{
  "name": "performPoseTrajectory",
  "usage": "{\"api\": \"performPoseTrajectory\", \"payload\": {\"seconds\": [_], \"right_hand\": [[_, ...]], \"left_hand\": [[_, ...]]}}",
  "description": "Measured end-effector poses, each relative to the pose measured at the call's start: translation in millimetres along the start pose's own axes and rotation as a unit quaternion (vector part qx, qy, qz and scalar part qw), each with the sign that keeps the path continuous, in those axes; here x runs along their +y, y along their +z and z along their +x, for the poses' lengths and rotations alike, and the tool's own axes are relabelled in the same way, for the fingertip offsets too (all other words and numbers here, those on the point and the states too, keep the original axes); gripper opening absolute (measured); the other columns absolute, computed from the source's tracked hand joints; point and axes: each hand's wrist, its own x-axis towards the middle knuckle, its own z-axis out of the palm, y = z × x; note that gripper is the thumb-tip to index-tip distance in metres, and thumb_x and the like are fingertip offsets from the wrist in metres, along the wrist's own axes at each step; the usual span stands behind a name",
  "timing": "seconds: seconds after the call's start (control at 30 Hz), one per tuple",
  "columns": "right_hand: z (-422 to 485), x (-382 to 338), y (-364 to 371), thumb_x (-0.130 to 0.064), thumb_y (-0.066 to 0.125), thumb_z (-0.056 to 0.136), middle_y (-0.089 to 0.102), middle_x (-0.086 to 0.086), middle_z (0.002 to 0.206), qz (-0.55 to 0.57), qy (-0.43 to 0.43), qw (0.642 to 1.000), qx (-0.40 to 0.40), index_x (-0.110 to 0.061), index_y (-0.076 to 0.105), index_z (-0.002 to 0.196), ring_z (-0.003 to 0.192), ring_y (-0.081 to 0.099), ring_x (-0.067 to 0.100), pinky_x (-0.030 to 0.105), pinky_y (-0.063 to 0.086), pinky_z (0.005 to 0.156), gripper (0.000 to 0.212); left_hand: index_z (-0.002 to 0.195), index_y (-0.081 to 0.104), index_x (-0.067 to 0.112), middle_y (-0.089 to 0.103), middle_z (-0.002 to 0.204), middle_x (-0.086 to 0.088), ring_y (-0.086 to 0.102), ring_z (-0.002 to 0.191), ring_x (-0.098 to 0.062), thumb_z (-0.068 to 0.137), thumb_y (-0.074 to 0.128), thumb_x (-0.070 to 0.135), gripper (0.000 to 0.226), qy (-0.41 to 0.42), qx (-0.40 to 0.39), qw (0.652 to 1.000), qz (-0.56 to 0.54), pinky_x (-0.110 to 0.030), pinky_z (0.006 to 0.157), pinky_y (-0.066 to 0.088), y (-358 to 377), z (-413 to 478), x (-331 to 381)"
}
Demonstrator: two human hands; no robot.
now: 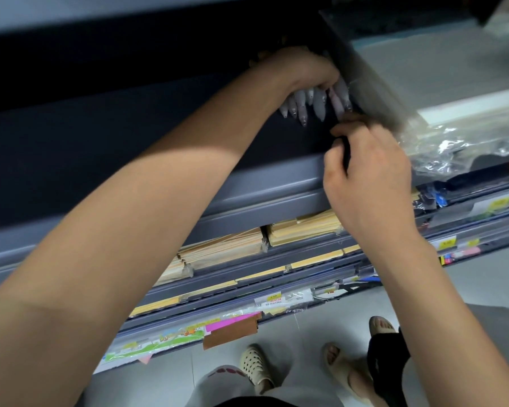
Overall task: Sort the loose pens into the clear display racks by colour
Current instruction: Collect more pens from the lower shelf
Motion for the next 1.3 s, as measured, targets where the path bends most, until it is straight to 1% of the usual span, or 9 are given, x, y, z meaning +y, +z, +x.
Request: {"api": "performPoseTrajectory", "payload": {"seconds": [0.1, 0.27, 0.37, 0.43, 0.6, 0.8, 1.0, 1.17, 1.3], "right_hand": [[0, -1, 0, -0.012, 0.047, 0.093, 0.061, 0.02, 0.103, 0.001, 0.001, 1.0, 0.004, -0.003, 0.064, 0.11, 0.096, 0.054, 0.037, 0.034, 0.033, 0.08, 0.026], [0, -7, -2, -0.014, 0.047, 0.093, 0.06, 0.019, 0.104, -0.003, 0.015, 1.0, 0.001, -0.005, 0.062, 0.116, 0.097, 0.053, 0.037, 0.035, 0.033, 0.081, 0.028], [5, -12, -4, -0.02, 0.048, 0.094, 0.059, 0.018, 0.105, -0.004, 0.039, 0.999, -0.003, -0.008, 0.061, 0.115, 0.097, 0.053, 0.036, 0.037, 0.035, 0.081, 0.028], [9, -16, -3, -0.024, 0.047, 0.094, 0.06, 0.018, 0.107, -0.013, 0.053, 0.998, -0.009, -0.009, 0.062, 0.113, 0.098, 0.052, 0.035, 0.037, 0.036, 0.082, 0.028], [16, -26, -2, -0.025, 0.05, 0.092, 0.059, 0.019, 0.115, -0.04, 0.051, 0.998, -0.012, -0.004, 0.064, 0.11, 0.101, 0.052, 0.036, 0.035, 0.037, 0.083, 0.031], [31, -27, 1, -0.019, 0.048, 0.086, 0.059, 0.014, 0.122, -0.098, 0.035, 0.994, -0.035, -0.006, 0.068, 0.105, 0.118, 0.049, 0.034, 0.035, 0.035, 0.097, 0.03], [45, -29, 10, -0.035, 0.045, 0.098, 0.065, 0.021, 0.108, -0.1, 0.074, 0.992, 0.0, -0.007, 0.067, 0.102, 0.094, 0.064, 0.042, 0.033, 0.04, 0.067, 0.037], [52, -25, 17, -0.039, 0.047, 0.097, 0.069, 0.019, 0.098, -0.141, 0.069, 0.988, 0.006, -0.008, 0.067, 0.099, 0.092, 0.066, 0.042, 0.032, 0.032, 0.063, 0.037], [48, -25, 19, -0.035, 0.053, 0.093, 0.07, 0.019, 0.087, -0.14, 0.064, 0.988, 0.024, -0.008, 0.069, 0.091, 0.082, 0.068, 0.041, 0.031, 0.032, 0.06, 0.032]], "left_hand": [[0.119, 0.066, 0.007, 0.074, 0.098, -0.013, 0.061, 0.056, -0.016, 0.095, 0.057, 0.03, 0.034, 0.011, 0.015, 1.0, -0.016, -0.02, 0.041, 0.043, -3, -3, -9], [0.154, 0.028, 0.028, 0.056, 0.139, 0.003, 0.056, 0.114, -0.008, 0.102, 0.051, 0.037, 0.057, 0.077, 0.038, 0.991, -0.103, -0.022, 0.093, 0.047, -5, -3, -31], [0.102, 0.057, 0.03, 0.068, 0.107, -0.001, 0.06, 0.081, -0.007, 0.103, 0.05, 0.025, 0.009, 0.066, 0.007, 0.991, -0.119, -0.022, 0.082, 0.055, -13, -9, -35], [0.074, 0.042, 0.032, 0.068, 0.093, -0.004, 0.061, 0.075, -0.01, 0.1, 0.053, 0.017, 0.032, 0.063, 0.007, 0.992, -0.113, -0.017, 0.07, 0.054, -16, -9, -38], [0.082, 0.044, 0.032, 0.063, 0.086, 0.001, 0.062, 0.079, -0.016, 0.09, 0.057, 0.007, 0.029, 0.056, 0.008, 0.989, -0.134, -0.039, 0.087, 0.056, -18, -7, -39], [0.061, 0.058, 0.003, 0.056, 0.044, -0.011, 0.049, 0.033, -0.018, 0.088, 0.053, 0.014, 0.029, -0.004, -0.041, 0.999, -0.001, -0.018, 0.032, 0.037, -22, -12, -19], [0.066, 0.054, -0.003, 0.056, 0.06, -0.018, 0.054, 0.055, -0.03, 0.095, 0.054, 0.024, 0.039, -0.042, -0.058, 0.995, 0.074, -0.036, 0.059, 0.052, -14, -12, -7], [0.07, 0.057, -0.003, 0.056, 0.034, -0.011, 0.058, 0.061, -0.029, 0.1, 0.049, 0.038, 0.052, -0.058, -0.046, 0.992, 0.104, -0.035, 0.073, 0.049, -14, -11, -5], [0.121, 0.056, -0.007, 0.071, 0.066, -0.02, 0.065, 0.075, -0.028, 0.102, 0.047, 0.028, 0.041, -0.061, 0.004, 0.996, 0.067, -0.021, 0.058, 0.048, -12, -8, -15]]}}
